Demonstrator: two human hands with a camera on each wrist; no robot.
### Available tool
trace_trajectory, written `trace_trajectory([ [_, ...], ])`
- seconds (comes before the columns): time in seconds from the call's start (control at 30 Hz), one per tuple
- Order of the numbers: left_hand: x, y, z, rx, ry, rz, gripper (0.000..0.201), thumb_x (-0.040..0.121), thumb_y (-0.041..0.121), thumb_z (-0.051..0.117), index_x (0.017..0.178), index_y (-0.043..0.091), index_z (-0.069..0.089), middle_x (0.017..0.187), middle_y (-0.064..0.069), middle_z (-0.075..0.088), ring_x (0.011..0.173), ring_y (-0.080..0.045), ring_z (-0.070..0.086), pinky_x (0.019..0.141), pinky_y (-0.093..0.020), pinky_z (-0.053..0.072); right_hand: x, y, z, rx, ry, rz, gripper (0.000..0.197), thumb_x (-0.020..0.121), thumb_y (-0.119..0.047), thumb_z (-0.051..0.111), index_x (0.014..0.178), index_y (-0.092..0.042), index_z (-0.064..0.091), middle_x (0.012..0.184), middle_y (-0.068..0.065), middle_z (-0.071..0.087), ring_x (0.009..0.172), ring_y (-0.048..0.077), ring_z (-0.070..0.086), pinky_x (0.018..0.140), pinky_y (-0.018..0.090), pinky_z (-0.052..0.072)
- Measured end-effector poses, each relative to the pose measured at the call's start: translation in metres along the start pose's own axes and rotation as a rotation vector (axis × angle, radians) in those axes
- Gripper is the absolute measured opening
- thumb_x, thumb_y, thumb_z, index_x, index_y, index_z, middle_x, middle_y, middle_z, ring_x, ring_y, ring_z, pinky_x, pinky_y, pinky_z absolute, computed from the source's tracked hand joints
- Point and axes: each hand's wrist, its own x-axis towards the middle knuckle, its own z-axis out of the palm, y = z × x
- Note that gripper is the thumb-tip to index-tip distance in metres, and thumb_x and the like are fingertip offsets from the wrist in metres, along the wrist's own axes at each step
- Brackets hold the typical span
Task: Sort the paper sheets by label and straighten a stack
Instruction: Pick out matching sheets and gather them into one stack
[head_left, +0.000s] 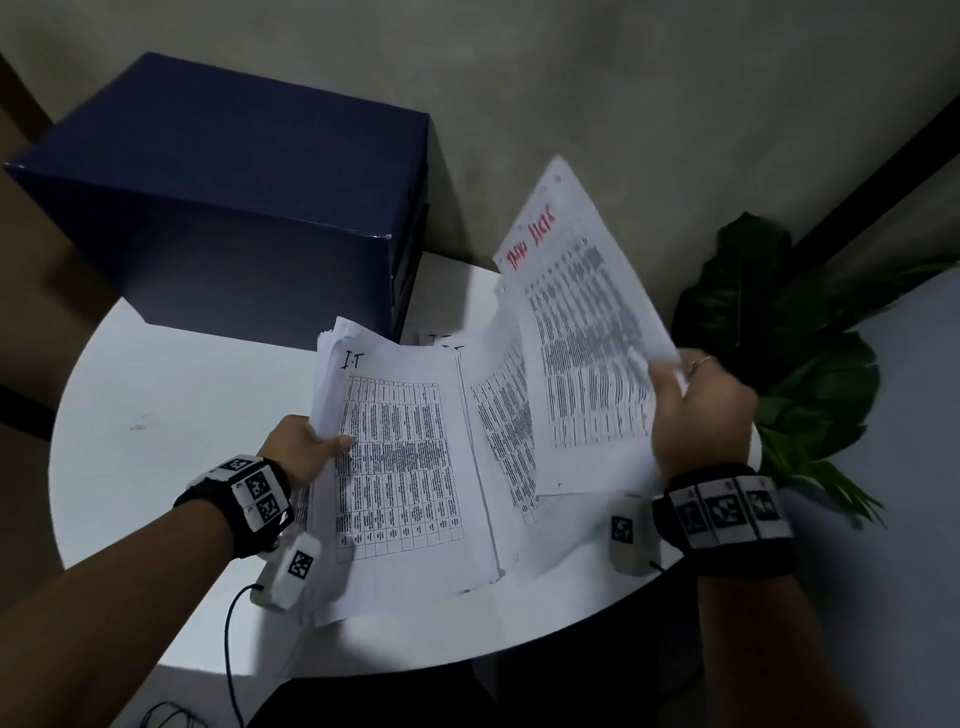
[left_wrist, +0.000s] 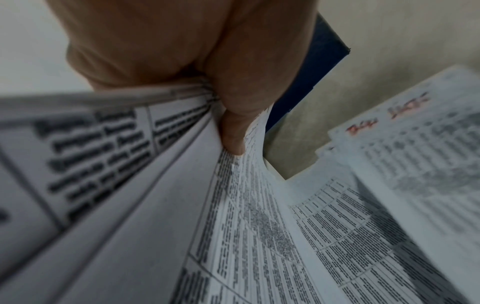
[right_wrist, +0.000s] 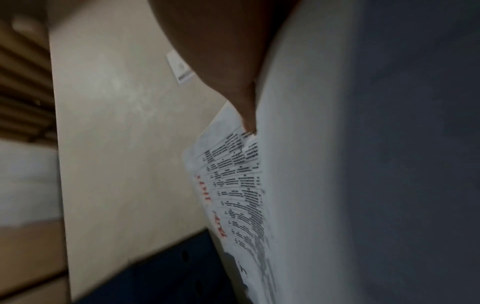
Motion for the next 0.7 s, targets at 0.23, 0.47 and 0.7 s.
trace_trajectory([
  [0.23,-0.003,0.002,0.004,-0.011,-0.001,0.014,0.039,0.085,0.038,0.078,0.074,0.005,0.061,0.065,-0.009,0.062,0.058,-0.023,0.057,0.058,-0.029,0.045,0.013,-0.017,-0.013,0.510,0.023,0.121,0.017,0.089,-0.016,0.068,0.103,-0.007,0.071,0.089,0.003,0.070,0.075,0.011,0.065,0.074,0.021,0.054],
  [0.47,0.003,-0.008,0.007,-0.703,-0.138,-0.164,0.099,0.079,0.085,0.040,0.121,0.000,0.065,0.107,-0.019,0.071,0.092,-0.041,0.071,0.090,-0.046,0.053,-0.052,-0.007,0.128,0.285,-0.476,0.420,0.042,0.093,-0.029,0.061,0.127,-0.004,0.059,0.127,0.014,0.063,0.119,0.031,0.060,0.102,0.039,0.047],
  [0.7,0.002,0.002,0.016,-0.665,-0.117,-0.085,0.092,0.069,0.089,0.055,0.133,0.023,0.059,0.135,-0.002,0.063,0.123,-0.022,0.058,0.111,-0.047,0.041,-0.075,0.012,0.166,0.163,-0.686,0.258,0.037,0.094,-0.049,0.051,0.095,-0.016,0.067,0.082,0.002,0.070,0.074,0.020,0.065,0.068,0.031,0.054],
])
